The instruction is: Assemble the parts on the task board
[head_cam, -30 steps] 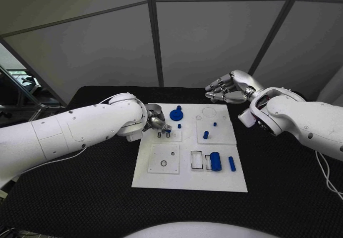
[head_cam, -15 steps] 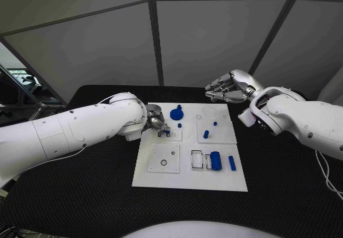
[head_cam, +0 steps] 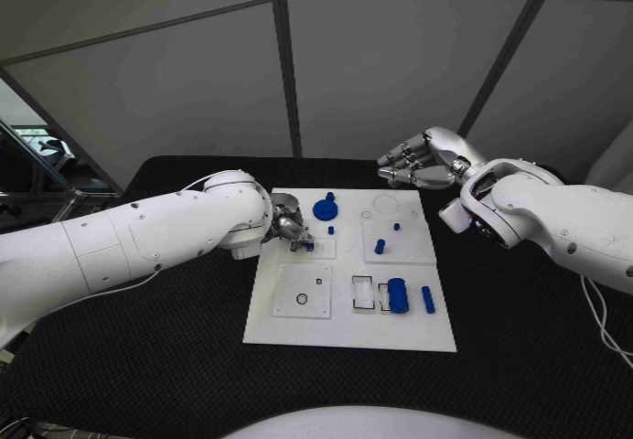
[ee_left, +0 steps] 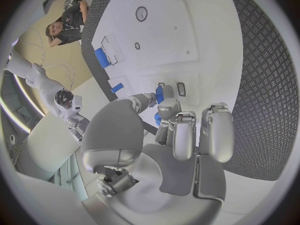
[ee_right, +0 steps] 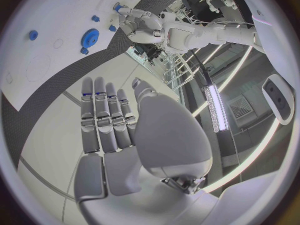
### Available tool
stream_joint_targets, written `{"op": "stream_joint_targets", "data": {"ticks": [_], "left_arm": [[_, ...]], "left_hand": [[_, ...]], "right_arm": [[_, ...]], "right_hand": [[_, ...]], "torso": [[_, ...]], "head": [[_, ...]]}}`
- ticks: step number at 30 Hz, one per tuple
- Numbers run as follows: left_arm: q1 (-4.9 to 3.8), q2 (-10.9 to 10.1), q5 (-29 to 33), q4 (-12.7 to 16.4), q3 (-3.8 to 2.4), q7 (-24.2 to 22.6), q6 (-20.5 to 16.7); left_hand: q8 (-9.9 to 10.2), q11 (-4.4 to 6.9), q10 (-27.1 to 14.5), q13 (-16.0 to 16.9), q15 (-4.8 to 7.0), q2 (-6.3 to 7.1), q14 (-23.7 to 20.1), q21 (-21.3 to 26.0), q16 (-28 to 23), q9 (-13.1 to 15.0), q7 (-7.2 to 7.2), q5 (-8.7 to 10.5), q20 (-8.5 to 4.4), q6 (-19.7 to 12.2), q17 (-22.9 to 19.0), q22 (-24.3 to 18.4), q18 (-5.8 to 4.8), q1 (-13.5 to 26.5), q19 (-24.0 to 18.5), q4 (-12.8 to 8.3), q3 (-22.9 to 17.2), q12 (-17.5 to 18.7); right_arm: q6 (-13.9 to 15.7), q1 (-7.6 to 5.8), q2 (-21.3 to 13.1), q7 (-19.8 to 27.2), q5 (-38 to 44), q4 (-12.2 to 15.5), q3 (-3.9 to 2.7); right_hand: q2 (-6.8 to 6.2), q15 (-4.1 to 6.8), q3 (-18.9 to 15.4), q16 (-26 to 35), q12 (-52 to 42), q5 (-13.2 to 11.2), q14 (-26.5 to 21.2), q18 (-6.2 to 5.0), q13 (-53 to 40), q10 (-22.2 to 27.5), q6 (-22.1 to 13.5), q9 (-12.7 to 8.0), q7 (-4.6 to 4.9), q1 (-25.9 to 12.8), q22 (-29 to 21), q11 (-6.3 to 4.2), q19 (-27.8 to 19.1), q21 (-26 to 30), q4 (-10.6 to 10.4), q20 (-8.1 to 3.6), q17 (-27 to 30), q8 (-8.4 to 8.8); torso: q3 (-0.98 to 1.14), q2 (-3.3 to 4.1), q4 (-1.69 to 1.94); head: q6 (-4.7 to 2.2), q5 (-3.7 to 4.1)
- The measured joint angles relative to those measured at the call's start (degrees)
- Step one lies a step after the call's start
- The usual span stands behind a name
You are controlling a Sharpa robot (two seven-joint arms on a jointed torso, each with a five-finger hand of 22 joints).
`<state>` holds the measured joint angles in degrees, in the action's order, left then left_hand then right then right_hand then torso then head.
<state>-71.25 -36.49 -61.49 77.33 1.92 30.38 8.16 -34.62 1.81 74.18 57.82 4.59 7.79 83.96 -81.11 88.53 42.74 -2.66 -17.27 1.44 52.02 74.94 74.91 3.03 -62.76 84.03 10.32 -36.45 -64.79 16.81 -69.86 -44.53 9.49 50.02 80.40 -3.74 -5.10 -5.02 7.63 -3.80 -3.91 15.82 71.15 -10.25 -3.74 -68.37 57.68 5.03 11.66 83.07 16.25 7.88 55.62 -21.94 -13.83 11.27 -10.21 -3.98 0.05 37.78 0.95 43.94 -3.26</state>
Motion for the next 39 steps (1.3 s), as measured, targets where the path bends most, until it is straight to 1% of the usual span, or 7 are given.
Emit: {"op": "stream_joint_targets", "data": {"ticks": [8, 9, 28, 30, 35, 37, 39], "left_arm": [[0.06, 0.35, -0.04, -0.47, 0.2, 0.04, 0.61], [0.06, 0.38, -0.04, -0.53, 0.22, 0.05, 0.71], [0.01, 0.63, -0.13, -0.58, 0.31, 0.08, 2.33], [0.0, 0.69, -0.15, -0.63, 0.31, 0.1, 2.37], [0.01, 0.87, -0.17, -0.71, 0.31, 0.11, 2.43], [0.02, 0.93, -0.17, -0.83, 0.32, 0.11, 2.44], [0.03, 0.99, -0.17, -0.93, 0.33, 0.11, 2.46]], "left_hand": [[0.0, -0.08, 0.07, -0.01, 0.0, 0.13, 0.0, 0.0, 0.0, -0.01, -0.03, 0.01, 0.0, 0.03, 0.0, 0.0, 0.0, 0.13, 0.0, -0.15, -0.15, 0.0], [0.0, -0.08, 0.07, -0.01, 0.0, 0.13, 0.0, 0.0, 0.0, -0.02, -0.1, -0.04, 0.0, 0.1, 0.0, 0.0, 0.0, 0.13, 0.0, -0.15, -0.15, 0.0], [0.07, -0.11, 0.05, 0.06, 0.0, 0.25, 0.0, 0.0, 0.0, 0.06, -0.11, -0.23, 0.0, 0.1, 0.0, 0.0, 0.0, 0.25, 0.0, -0.4, -0.4, 0.0], [0.07, -0.24, 0.19, 0.3, 0.0, 0.03, 0.0, 0.0, 0.0, 0.07, -0.11, -0.24, 0.0, 0.1, 0.0, 0.0, 0.0, 0.46, 0.0, -0.45, -0.41, -0.23], [-0.23, -0.16, 1.01, 1.19, 0.0, -0.58, 0.0, 0.0, 0.37, 0.07, 0.32, -0.49, 0.0, 0.72, 0.0, 0.0, 0.0, 1.45, 0.0, -1.6, 0.62, -1.24], [-0.23, 0.03, 1.21, 1.4, 0.02, -0.58, 0.02, 0.0, 0.67, 0.08, 0.42, -0.51, 0.0, 0.83, 0.0, 0.0, 0.0, 2.52, 0.0, -2.63, -0.1, -1.34], [-0.23, 0.14, 1.32, 1.66, 0.2, -0.91, 0.21, 0.0, 0.67, 0.07, 0.62, -0.52, 0.0, 1.03, 0.0, 0.0, 0.0, 3.25, 0.0, -2.81, -0.28, -1.64]], "right_arm": [[-0.05, 0.0, 0.05, 0.01, 0.11, 0.09, 0.0], [-0.05, 0.0, 0.05, 0.01, 0.12, 0.1, 0.0], [-0.15, 0.0, 0.09, 0.03, 0.31, 0.12, 0.0], [-0.15, 0.0, 0.09, 0.03, 0.32, 0.12, 0.0], [-0.18, 0.0, -0.17, -0.01, 0.35, 0.27, 0.0], [-0.18, 0.0, -0.31, -0.06, 0.37, 0.28, 0.0], [-0.19, 0.0, -0.4, -0.13, 0.38, 0.3, 0.0]], "right_hand": [[-0.01, 0.0, 0.0, 0.0, 0.0, 0.0, 0.0, 0.0, 0.0, 0.0, 0.0, 0.0, 0.0, -0.01, -0.05, 0.0, 0.0, 0.0, 0.0, 0.0, 0.06, 0.0], [-0.23, 0.0, 0.0, 0.0, 0.0, 0.0, 0.0, 0.0, 0.0, 0.0, 0.0, 0.0, 0.0, -0.23, -0.08, 0.0, 0.0, 0.0, 0.0, 0.0, 0.08, 0.0], [-0.24, 0.0, 0.0, 0.0, 0.0, 0.0, 0.0, 0.0, -0.01, 0.0, 0.0, 0.0, 0.0, -0.23, -0.08, 0.0, 0.0, 0.06, 0.0, 0.0, 0.08, 0.0], [-0.24, 0.0, 0.0, 0.0, 0.0, 0.0, 0.0, 0.0, 0.0, 0.0, 0.0, 0.0, 0.0, -0.23, -0.13, 0.0, 0.0, 0.22, 0.0, 0.0, 0.13, 0.0], [-0.24, -0.16, -0.18, 0.0, 0.0, 0.26, -0.16, 0.0, -0.01, 0.21, -0.19, 0.0, 0.19, -0.23, -0.22, 0.22, 0.0, 0.22, -0.18, 0.0, 0.23, 0.0], [-0.24, -0.22, -0.18, 0.0, 0.0, 0.27, -0.22, 0.0, -0.01, 0.21, -0.21, 0.0, 0.2, -0.23, -0.22, 0.22, 0.0, 0.22, -0.18, 0.0, 0.23, 0.0], [-0.24, -0.21, -0.18, 0.0, 0.0, 0.27, -0.22, 0.0, -0.01, 0.21, -0.21, 0.0, 0.2, -0.23, -0.31, 0.22, 0.0, 0.49, -0.18, 0.0, 0.3, 0.0]], "torso": [[0.01, -0.03, 0.0], [0.01, -0.03, 0.0], [0.0, -0.09, 0.03], [0.0, -0.09, 0.03], [-0.01, -0.09, 0.03], [-0.02, -0.09, 0.03], [-0.02, -0.09, 0.03]], "head": [[0.12, 0.06], [0.14, 0.07], [0.35, 0.03], [0.35, 0.01], [0.42, -0.04], [0.43, -0.04], [0.43, -0.09]]}}
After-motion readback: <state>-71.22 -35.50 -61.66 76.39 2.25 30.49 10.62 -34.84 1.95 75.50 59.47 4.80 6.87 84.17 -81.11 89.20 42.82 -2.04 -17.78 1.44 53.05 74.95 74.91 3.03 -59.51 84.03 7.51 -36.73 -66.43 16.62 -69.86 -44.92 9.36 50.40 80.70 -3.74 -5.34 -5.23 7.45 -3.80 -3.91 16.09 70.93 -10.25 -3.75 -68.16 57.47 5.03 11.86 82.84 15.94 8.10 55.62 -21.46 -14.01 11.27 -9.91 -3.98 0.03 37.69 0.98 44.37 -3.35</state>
